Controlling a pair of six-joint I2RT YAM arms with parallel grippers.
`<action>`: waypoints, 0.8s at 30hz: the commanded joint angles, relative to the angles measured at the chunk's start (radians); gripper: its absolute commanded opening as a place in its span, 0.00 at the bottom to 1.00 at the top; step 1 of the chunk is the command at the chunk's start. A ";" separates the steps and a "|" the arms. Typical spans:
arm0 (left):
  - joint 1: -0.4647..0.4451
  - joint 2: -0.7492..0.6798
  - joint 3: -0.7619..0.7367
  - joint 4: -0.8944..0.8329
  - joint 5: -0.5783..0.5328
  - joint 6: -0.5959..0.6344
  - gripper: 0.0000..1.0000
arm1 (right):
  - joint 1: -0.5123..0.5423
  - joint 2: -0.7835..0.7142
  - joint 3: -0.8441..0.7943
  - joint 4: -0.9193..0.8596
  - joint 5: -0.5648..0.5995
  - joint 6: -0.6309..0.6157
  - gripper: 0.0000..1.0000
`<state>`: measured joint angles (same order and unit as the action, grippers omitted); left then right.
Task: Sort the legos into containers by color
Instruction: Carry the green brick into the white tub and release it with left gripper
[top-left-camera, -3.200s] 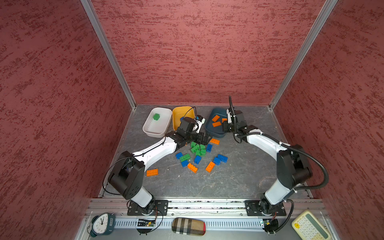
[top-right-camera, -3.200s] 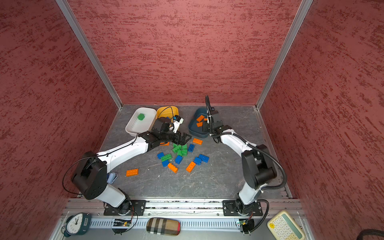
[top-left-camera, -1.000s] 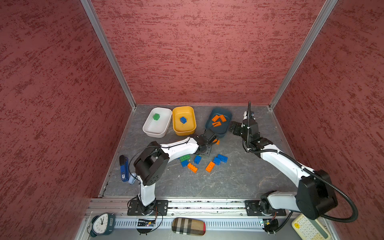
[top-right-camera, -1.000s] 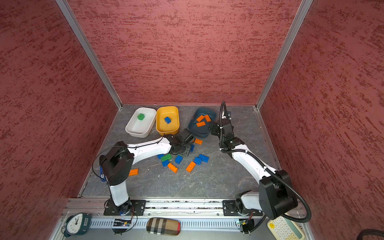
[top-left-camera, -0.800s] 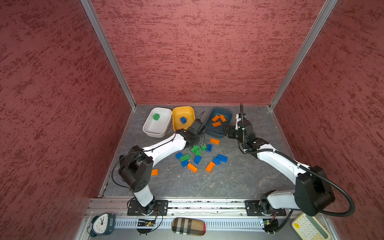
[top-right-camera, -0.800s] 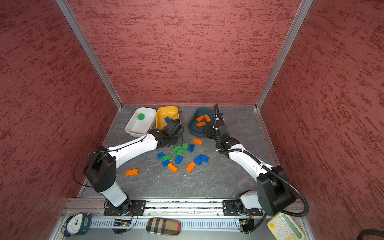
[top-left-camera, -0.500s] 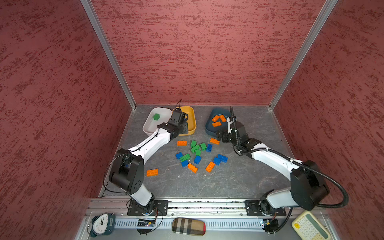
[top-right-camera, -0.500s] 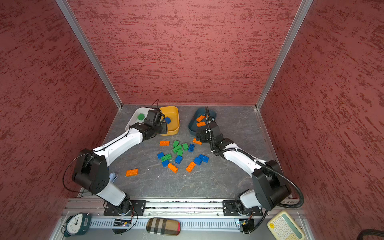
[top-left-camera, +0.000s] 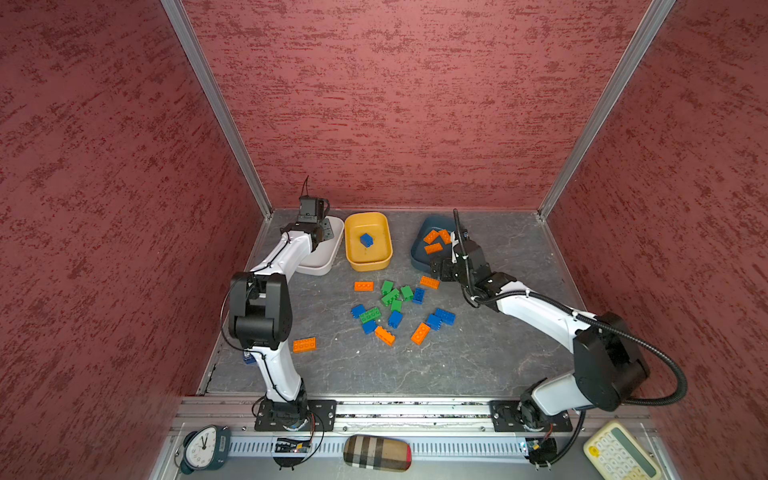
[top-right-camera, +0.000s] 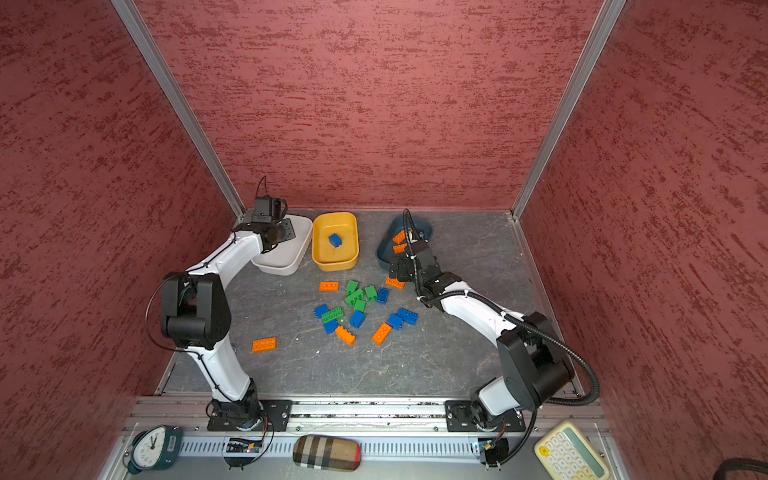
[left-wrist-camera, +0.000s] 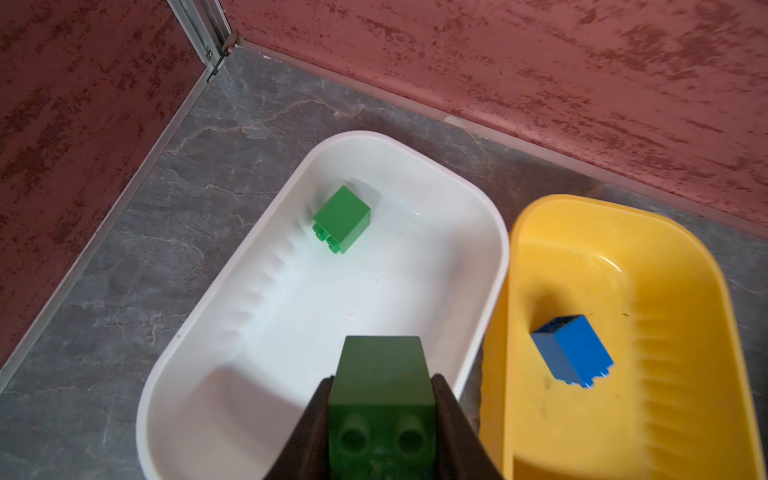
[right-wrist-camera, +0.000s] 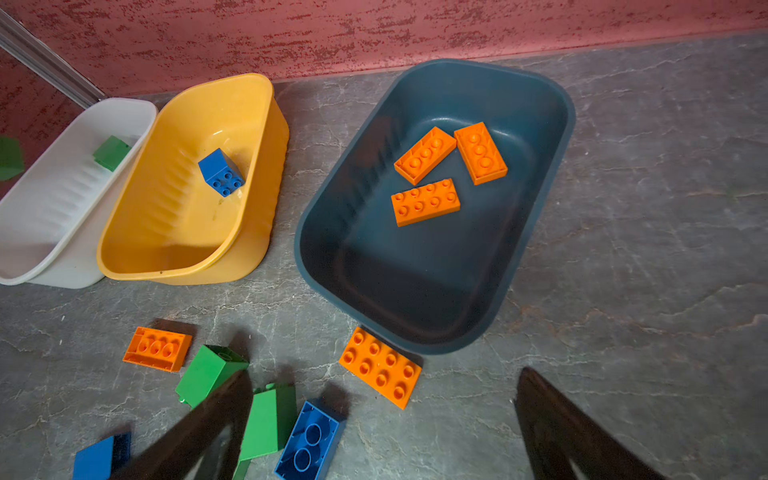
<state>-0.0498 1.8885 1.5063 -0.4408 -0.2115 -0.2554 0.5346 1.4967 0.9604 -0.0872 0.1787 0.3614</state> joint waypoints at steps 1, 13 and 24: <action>0.039 0.081 0.077 -0.069 0.065 -0.015 0.08 | 0.011 0.003 0.009 0.003 0.020 -0.021 0.99; 0.047 0.108 0.166 -0.086 0.236 0.018 0.86 | 0.030 0.036 -0.056 0.016 -0.412 -0.263 0.99; -0.020 -0.098 -0.010 -0.038 0.243 -0.020 0.99 | 0.102 0.122 -0.017 -0.017 -0.300 -0.124 0.98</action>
<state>-0.0502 1.8523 1.5314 -0.5140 0.0235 -0.2584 0.6006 1.6077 0.9066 -0.0937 -0.1215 0.2089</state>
